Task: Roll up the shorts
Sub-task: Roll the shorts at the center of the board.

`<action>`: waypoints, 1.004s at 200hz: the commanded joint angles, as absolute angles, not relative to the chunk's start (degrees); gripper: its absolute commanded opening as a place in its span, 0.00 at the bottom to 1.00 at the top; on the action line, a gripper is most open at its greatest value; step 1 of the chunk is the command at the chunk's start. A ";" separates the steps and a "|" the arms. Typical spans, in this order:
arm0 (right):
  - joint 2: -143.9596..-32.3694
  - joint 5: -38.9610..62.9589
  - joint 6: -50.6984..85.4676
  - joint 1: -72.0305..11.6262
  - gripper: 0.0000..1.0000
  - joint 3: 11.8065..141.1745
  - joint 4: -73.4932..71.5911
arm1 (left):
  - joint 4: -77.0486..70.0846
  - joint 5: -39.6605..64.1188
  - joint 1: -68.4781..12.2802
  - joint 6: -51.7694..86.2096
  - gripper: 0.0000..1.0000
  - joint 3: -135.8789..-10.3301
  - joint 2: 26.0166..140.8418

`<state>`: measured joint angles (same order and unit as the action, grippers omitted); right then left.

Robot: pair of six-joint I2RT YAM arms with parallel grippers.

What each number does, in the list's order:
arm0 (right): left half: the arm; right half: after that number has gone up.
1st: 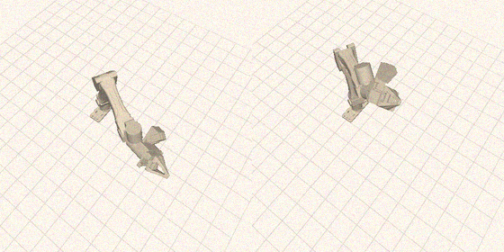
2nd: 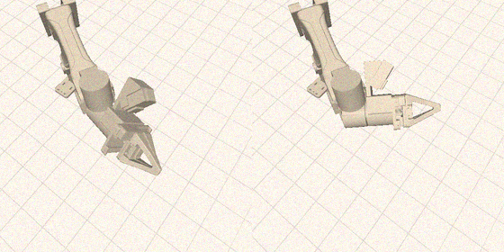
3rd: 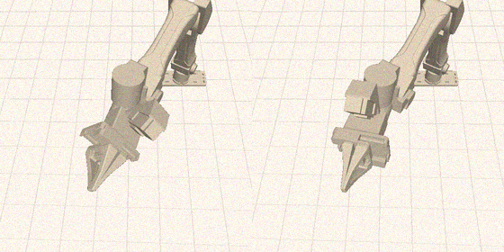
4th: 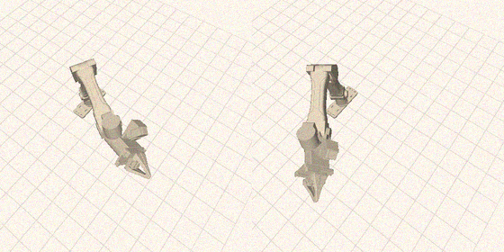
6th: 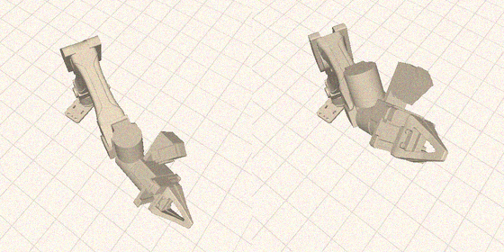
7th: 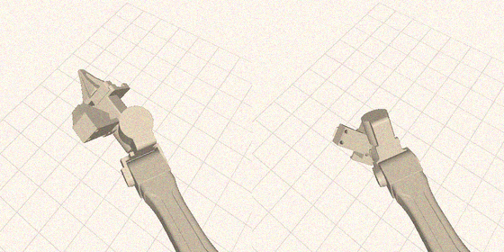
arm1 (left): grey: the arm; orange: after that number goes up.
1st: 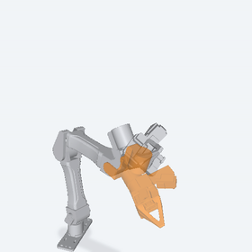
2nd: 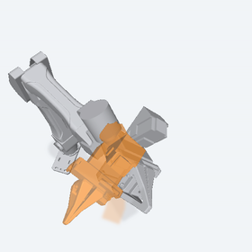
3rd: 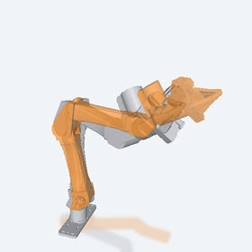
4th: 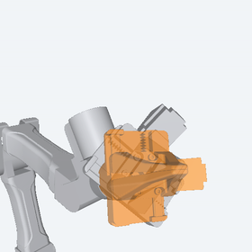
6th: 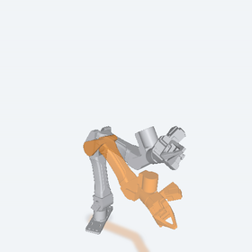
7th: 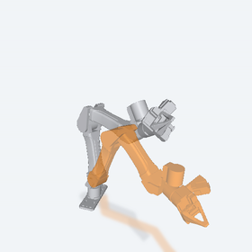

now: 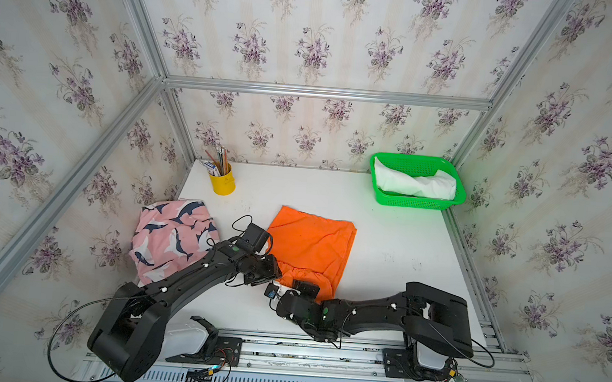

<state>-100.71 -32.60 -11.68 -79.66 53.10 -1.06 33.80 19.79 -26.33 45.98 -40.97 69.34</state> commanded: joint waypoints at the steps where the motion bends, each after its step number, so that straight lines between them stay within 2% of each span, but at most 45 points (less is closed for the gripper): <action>1: -99.34 -13.78 -1.49 -78.06 0.06 55.52 9.04 | 43.12 11.72 -26.34 42.83 0.62 -43.72 66.65; 40: -98.79 11.83 5.92 -71.43 0.04 58.98 14.94 | 52.65 3.05 -25.57 39.85 0.69 -49.05 62.27; 90: -102.99 38.48 13.32 -57.41 0.05 57.55 7.23 | 54.58 2.30 -24.80 38.20 0.70 -52.04 61.93; 137: -113.94 50.68 15.83 -47.59 0.08 61.71 6.12 | 50.73 9.17 -27.30 37.44 0.71 -53.87 67.44; 157: -118.36 51.59 15.56 -44.93 0.17 64.29 8.44 | 49.73 9.49 -29.82 37.76 0.71 -55.85 70.39; 201: -119.57 50.99 15.43 -43.94 0.25 66.19 10.24 | 47.20 9.55 -34.96 36.75 0.66 -61.27 80.57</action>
